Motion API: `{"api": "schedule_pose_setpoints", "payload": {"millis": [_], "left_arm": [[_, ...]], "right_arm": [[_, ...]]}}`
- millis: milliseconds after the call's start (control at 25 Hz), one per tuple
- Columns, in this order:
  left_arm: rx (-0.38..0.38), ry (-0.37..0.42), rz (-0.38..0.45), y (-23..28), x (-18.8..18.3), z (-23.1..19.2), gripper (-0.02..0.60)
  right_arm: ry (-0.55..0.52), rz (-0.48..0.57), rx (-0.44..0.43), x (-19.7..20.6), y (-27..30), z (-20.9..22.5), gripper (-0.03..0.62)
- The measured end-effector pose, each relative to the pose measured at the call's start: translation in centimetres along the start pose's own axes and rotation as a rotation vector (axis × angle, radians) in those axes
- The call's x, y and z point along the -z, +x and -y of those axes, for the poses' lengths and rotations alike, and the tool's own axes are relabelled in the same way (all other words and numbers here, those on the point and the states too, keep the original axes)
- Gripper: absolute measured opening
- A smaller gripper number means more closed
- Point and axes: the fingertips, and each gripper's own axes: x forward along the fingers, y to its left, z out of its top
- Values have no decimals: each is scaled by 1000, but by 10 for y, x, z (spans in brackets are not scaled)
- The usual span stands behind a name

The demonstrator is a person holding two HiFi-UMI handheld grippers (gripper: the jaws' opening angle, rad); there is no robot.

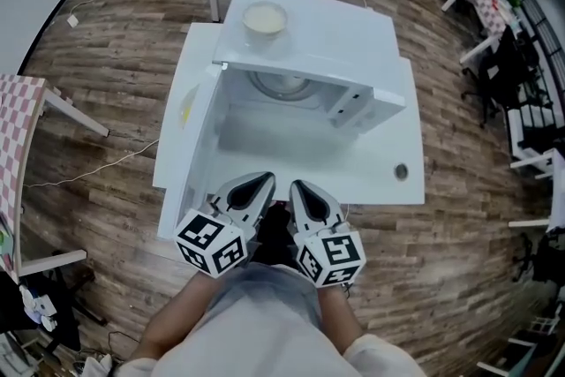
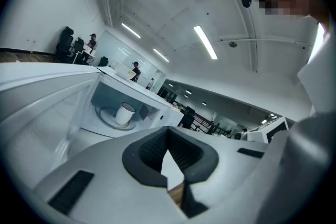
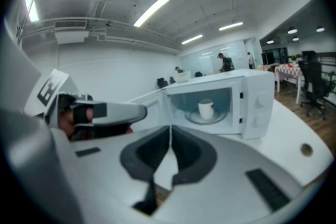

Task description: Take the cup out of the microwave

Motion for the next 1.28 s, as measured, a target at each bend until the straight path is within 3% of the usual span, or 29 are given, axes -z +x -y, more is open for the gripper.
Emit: {"api": "schedule_pose_setpoints", "payload": {"millis": [120, 240, 600, 960, 1280], "left_arm": [[-22, 5, 9, 6, -1, -5, 9], [-44, 76, 12, 13, -4, -6, 9], [-90, 161, 30, 34, -12, -13, 9], [-103, 101, 1, 45, -2, -30, 9], [-118, 90, 1, 55, -7, -39, 9]], "right_arm": [[2, 3, -4, -1, 5, 6, 23], [4, 5, 1, -2, 11, 13, 23], [-36, -4, 5, -1, 44, 32, 25], [-120, -26, 9, 4, 77, 49, 30], [-126, -44, 1, 11, 110, 64, 123]]}}
